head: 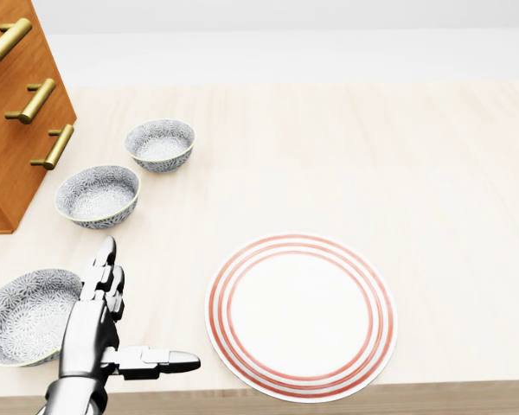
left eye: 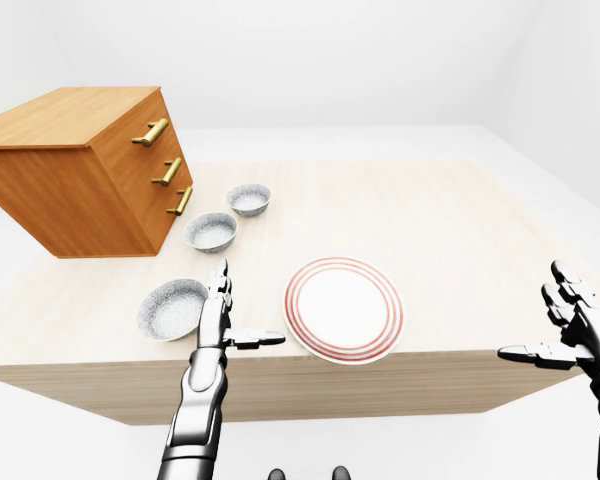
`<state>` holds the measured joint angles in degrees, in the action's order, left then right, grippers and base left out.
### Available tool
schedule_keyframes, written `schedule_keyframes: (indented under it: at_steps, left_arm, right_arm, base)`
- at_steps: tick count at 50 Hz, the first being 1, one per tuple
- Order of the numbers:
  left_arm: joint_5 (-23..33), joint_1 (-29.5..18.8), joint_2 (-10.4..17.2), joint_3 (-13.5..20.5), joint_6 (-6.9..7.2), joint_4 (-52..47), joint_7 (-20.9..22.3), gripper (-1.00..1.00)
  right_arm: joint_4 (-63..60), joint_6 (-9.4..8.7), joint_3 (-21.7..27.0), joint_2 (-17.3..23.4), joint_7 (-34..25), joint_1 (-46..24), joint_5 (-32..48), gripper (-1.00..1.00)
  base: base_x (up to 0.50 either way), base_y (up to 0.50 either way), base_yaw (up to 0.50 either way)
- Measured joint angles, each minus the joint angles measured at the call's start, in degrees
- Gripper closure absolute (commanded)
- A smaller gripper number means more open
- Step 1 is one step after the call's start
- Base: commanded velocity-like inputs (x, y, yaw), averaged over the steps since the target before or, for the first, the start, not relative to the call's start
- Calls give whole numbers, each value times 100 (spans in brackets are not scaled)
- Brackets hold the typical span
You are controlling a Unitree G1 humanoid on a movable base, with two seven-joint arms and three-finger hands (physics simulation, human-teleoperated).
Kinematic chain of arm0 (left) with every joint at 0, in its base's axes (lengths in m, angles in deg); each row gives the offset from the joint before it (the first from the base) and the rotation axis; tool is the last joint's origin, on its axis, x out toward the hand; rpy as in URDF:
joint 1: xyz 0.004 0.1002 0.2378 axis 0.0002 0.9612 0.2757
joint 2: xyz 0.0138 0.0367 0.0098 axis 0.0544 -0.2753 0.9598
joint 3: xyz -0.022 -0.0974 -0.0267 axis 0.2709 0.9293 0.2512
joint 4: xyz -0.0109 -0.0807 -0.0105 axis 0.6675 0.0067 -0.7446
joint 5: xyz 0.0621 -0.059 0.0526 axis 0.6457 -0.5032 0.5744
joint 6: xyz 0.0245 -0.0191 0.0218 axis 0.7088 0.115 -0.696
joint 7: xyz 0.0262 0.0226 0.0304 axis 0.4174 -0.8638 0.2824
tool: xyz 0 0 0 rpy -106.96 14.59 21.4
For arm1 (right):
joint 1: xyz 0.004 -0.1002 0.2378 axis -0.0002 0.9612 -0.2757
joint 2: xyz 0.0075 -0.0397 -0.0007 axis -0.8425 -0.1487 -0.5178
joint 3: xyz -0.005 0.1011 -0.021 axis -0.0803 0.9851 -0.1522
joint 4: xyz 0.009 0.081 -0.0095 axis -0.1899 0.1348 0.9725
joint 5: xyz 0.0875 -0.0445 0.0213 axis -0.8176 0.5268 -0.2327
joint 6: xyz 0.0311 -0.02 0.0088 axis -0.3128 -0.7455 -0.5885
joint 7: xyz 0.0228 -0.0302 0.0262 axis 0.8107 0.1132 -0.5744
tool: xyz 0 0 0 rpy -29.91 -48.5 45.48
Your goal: Put the bowl in the middle on the plate.
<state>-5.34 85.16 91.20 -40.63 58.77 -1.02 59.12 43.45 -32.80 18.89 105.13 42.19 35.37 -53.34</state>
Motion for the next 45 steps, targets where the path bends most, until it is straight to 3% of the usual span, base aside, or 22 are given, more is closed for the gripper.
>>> schedule_keyframes:
  at_steps: [13,37,45]
  left_arm:
    - [17,19,-3,-7,3,-11,-4,-100]
    - [68,37,-9,-30,56,-120,3,-100]
    - [75,59,-13,-33,81,-155,5,-100]
  right_arm:
    - [77,-8,6,15,-11,31,-84,-100]
    - [133,52,-17,17,14,-5,-61,-100]
    - [133,85,-5,21,55,5,-72,-100]
  base:
    - [24,2,0]
    - [42,6,0]
    - [9,4,0]
